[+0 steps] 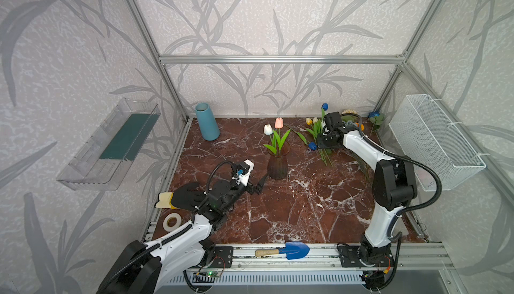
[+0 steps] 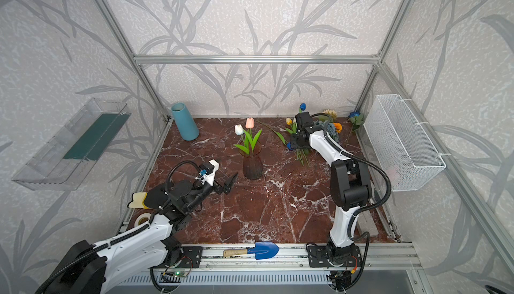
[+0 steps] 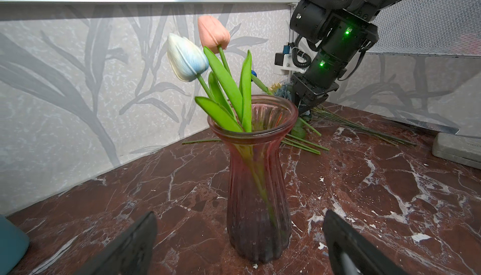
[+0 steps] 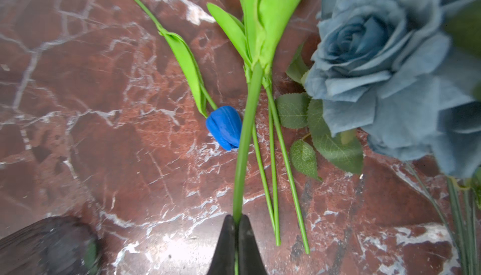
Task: Arrange flowers in a vase
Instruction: Pick up the flower from the flowers.
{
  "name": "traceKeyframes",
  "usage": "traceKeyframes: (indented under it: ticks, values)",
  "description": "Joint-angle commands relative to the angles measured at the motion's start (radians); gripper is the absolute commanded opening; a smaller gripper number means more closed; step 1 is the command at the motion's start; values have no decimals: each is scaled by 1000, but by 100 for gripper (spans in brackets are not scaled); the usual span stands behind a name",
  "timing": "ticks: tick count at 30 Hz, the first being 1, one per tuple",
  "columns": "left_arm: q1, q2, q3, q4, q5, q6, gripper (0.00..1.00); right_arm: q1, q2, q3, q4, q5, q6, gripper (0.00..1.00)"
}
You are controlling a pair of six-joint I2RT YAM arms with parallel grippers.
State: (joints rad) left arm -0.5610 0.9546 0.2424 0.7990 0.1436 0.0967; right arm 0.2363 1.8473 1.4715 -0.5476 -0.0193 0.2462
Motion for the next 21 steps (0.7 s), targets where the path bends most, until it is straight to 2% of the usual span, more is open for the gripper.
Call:
traceKeyframes:
  ticks: [1, 6, 11, 15, 21]
  values:
    - [1, -13, 10, 56, -14, 8, 99, -3, -112, -56, 98, -110, -22, 0]
    - [1, -17, 11, 92, -40, 2, 99, 24, -332, -240, 381, -222, -27, 0]
    - [2, 1, 7, 134, -70, -4, 99, 44, -469, -411, 718, -386, 19, 0]
    - [1, 15, 9, 154, -74, -8, 99, 99, -506, -503, 995, -474, 70, 0]
    - [1, 23, 17, 159, -84, -8, 99, 245, -465, -522, 1306, -501, 79, 0]
